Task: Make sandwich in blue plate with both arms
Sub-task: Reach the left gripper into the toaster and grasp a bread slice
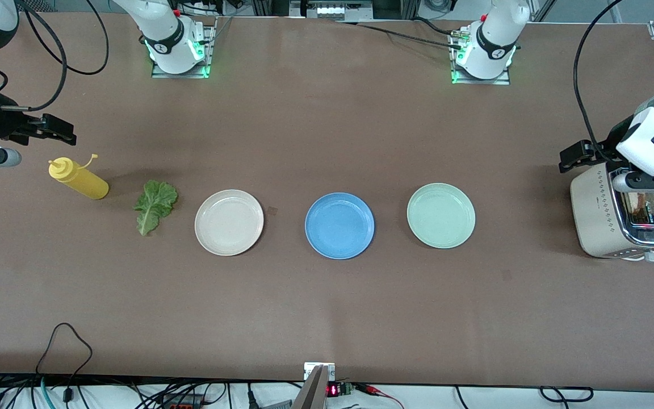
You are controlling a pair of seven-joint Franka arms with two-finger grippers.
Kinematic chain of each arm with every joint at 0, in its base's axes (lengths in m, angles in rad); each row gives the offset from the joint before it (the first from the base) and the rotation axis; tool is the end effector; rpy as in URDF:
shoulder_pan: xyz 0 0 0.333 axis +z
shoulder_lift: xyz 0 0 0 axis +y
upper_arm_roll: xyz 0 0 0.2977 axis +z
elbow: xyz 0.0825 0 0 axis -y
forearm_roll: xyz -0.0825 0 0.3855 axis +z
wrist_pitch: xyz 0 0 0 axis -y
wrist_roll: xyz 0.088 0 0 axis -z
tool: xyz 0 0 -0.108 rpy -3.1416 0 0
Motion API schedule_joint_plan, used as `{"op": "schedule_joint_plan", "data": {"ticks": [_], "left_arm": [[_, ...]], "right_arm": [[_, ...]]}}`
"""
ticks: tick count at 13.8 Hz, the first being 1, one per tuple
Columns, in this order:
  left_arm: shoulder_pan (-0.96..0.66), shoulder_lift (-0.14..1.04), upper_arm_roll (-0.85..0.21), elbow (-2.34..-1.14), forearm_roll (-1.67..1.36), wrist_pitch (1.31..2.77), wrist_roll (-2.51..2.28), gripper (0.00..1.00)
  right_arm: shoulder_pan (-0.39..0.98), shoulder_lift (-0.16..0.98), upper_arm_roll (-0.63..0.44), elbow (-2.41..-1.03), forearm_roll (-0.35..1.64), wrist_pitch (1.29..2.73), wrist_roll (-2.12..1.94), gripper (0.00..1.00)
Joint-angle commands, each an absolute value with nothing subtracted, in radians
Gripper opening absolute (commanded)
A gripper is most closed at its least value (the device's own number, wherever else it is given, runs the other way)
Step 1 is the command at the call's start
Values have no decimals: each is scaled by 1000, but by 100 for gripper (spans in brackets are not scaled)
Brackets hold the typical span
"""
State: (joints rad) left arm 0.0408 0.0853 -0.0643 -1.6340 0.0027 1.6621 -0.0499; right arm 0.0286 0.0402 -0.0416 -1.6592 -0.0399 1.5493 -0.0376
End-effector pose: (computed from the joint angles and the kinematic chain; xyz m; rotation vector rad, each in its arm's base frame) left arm 0.5825 -0.0122 0.5344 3.1393 0.0411 -0.0896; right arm 0.5581 -0.0113 0.5397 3.0948 0.0412 -0.2342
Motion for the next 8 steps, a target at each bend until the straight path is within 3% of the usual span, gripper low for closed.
{"op": "schedule_joint_plan", "data": {"ticks": [1, 8], "left_arm": [[45, 60, -71, -1652, 18, 1654, -28, 100], [48, 64, -61, -1637, 15, 1657, -37, 100]], "right_arm": [[29, 32, -40, -1663, -41, 1543, -37, 100], [32, 32, -40, -1663, -41, 1546, -37, 100]]}}
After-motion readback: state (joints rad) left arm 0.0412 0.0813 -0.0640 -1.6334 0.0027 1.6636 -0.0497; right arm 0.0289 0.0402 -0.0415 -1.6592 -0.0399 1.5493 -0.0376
